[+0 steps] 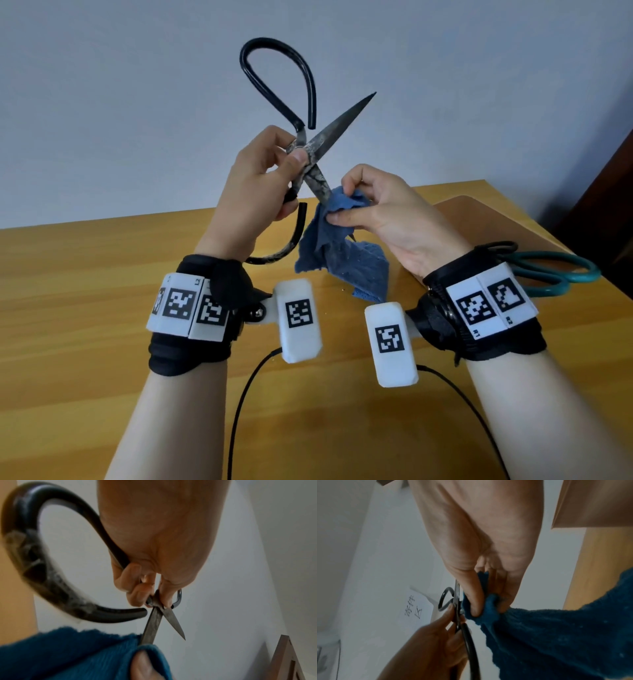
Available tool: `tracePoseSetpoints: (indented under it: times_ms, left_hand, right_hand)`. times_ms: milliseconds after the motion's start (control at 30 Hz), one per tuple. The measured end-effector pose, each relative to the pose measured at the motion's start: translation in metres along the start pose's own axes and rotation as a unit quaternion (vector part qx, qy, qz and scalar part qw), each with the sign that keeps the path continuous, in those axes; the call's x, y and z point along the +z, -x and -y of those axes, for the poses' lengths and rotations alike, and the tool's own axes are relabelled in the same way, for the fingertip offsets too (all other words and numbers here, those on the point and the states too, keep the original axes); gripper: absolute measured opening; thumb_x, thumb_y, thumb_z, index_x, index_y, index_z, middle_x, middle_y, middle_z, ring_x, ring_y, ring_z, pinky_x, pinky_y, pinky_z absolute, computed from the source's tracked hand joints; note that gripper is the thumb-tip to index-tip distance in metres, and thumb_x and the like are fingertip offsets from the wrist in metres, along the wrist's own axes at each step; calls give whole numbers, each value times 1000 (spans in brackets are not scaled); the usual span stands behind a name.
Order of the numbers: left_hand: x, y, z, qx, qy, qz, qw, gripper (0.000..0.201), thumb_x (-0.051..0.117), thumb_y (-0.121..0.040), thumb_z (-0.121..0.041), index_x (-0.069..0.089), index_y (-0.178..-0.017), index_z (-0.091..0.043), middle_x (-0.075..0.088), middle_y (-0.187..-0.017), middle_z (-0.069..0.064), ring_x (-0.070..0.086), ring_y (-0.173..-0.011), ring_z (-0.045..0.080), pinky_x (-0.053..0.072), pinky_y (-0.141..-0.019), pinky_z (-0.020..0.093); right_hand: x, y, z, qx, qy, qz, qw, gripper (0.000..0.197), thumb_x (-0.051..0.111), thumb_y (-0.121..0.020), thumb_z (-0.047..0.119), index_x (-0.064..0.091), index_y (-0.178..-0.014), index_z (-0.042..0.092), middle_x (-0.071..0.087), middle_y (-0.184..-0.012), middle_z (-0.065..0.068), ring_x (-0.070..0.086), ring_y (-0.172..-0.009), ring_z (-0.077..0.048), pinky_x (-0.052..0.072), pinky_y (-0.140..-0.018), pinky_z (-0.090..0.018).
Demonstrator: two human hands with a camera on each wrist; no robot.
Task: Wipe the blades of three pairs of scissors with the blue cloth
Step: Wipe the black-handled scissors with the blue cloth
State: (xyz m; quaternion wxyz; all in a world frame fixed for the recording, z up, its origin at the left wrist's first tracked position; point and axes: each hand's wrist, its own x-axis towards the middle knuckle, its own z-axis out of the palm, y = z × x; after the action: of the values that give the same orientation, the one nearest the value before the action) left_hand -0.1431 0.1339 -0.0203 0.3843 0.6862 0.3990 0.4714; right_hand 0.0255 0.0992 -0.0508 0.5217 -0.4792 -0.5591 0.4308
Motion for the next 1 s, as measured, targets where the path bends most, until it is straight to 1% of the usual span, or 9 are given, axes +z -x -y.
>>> tracePoseSetpoints:
  times_ms: [100, 200, 300, 433, 500, 667, 833, 900, 1000]
  left_hand:
    - [-2, 0, -2, 3, -2, 23, 1000, 9, 51, -105, -20, 54, -99, -14, 51, -81, 3, 44, -55, 5, 46, -58, 28]
    - [-4, 0, -2, 8, -18, 31, 999, 9, 51, -105, -21, 55, -100, -14, 52, -81, 7, 43, -55, 8, 46, -58, 32]
    - [-8, -1, 1, 1, -21, 23, 1000, 10, 52, -104, -22, 56, -100, -14, 53, -81, 5, 44, -55, 6, 47, -57, 28]
    - [-1, 0, 2, 4, -36, 77, 996, 14, 52, -105, -22, 55, -103, -9, 51, -79, 2, 44, -55, 8, 44, -51, 21]
    - [6, 0, 1, 12, -40, 95, 995, 13, 52, -105, -20, 55, -101, -8, 50, -80, 4, 41, -52, 9, 40, -47, 20]
    - [7, 0, 2, 9, -36, 65, 997, 10, 52, -104, -21, 55, -96, -16, 50, -79, 0, 44, -55, 3, 46, -50, 21]
    - [-1, 0, 1, 1, -1, 11, 1000, 10, 52, -104, -21, 54, -96, -15, 54, -83, 5, 45, -57, 8, 46, -54, 23]
    - [-5, 0, 0, 2, 10, -9, 1000, 10, 52, -105, -21, 53, -97, -14, 53, -87, 7, 45, -63, 14, 45, -54, 25]
    - [-7, 1, -3, 3, 11, -1, 1000, 10, 51, -105, -21, 53, -98, -14, 54, -88, 8, 44, -62, 13, 45, -56, 26]
  right_hand:
    - [8, 0, -2, -8, -15, -35, 999, 27, 74, -84, 0, 50, -86, 11, 60, -85, -7, 60, -79, -16, 51, -72, -31]
    - [9, -3, -2, -15, -34, -23, 999, 27, 68, -86, -8, 51, -88, 13, 62, -92, -8, 61, -87, -19, 51, -80, -33]
    - [7, -2, -1, -2, -17, 17, 1000, 33, 67, -82, -13, 52, -86, 16, 65, -100, -10, 64, -93, -23, 54, -87, -38]
    - [7, -2, -3, -8, -39, -24, 999, 28, 74, -83, -2, 51, -83, 13, 65, -93, -11, 66, -90, -24, 58, -82, -35]
    - [6, -3, -3, -21, -63, -45, 997, 28, 74, -83, -2, 51, -83, 14, 65, -96, -14, 68, -93, -24, 59, -84, -35]
    - [4, -4, -4, -17, -68, -30, 997, 30, 70, -83, -8, 51, -82, 15, 65, -92, -8, 64, -93, -22, 55, -88, -37]
    - [3, -3, -3, 1, -42, 9, 999, 34, 70, -81, -11, 51, -80, 16, 65, -95, -11, 64, -91, -24, 55, -88, -38]
    - [0, -2, -1, 9, -32, 31, 999, 34, 69, -81, -14, 52, -81, 16, 65, -94, -9, 65, -90, -23, 55, -85, -37]
    - [-4, 1, 3, 12, -9, 32, 999, 32, 71, -80, -12, 53, -83, 14, 67, -91, -9, 66, -85, -20, 58, -75, -31]
